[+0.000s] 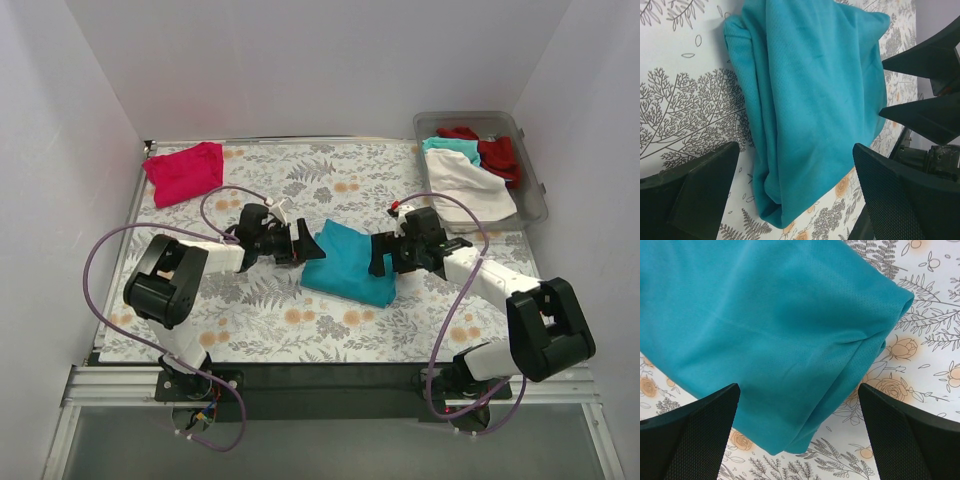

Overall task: Fold and stack the t-shirts
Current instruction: Neatly place the folded tshirt to the corner

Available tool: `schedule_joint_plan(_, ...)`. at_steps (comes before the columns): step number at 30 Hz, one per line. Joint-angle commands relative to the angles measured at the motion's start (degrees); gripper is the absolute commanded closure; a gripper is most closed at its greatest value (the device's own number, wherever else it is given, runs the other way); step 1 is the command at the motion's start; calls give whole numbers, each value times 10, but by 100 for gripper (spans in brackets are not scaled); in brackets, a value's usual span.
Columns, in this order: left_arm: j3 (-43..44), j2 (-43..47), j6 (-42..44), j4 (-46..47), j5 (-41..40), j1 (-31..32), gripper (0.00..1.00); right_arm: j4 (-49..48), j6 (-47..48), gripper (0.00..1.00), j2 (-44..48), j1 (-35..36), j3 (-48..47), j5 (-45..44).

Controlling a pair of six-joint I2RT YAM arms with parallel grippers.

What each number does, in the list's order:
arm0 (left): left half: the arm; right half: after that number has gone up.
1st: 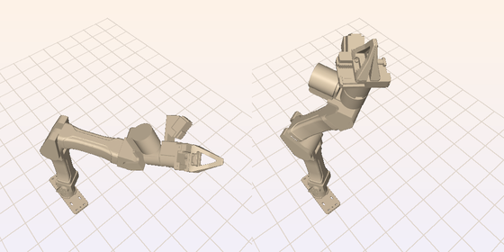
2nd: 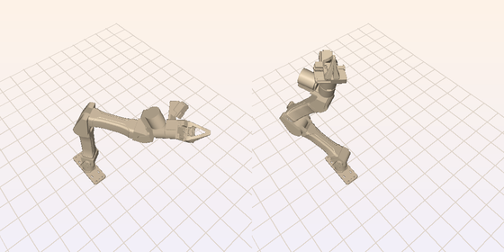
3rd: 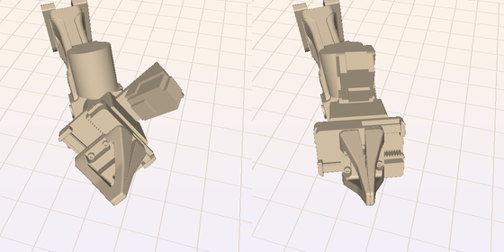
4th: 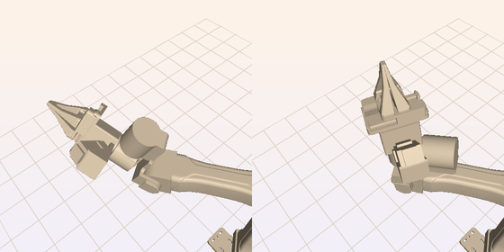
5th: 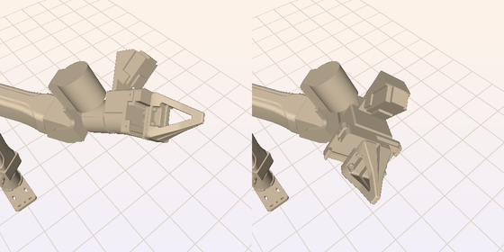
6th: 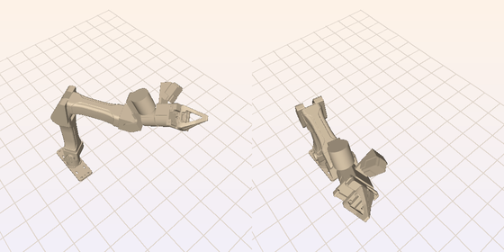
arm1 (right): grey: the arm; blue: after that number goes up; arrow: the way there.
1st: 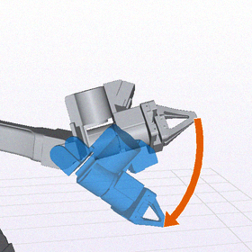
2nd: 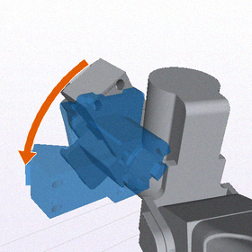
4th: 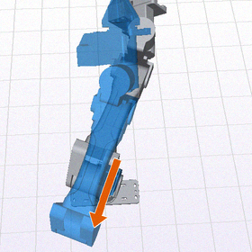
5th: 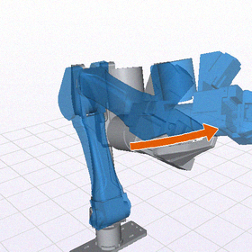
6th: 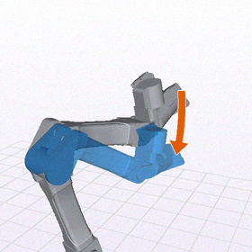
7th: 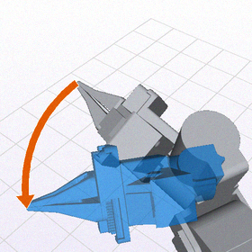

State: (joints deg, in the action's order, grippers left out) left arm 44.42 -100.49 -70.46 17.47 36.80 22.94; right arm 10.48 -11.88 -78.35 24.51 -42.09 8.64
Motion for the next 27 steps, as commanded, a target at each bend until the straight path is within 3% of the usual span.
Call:
schedule_joint_plan(1, 16, -1, 18, -40, 7, -4, 11, -23, -4, 7, -13, 2, 0, -13)
schedule_joint_plan(8, 31, -55, 16, -43, 38, 0, 11, -28, -6, 7, -46, 3, -5, -21)
schedule_joint_plan(27, 72, -148, -31, 16, 29, 120, 9, -92, -17, 17, -91, 13, 24, 32)
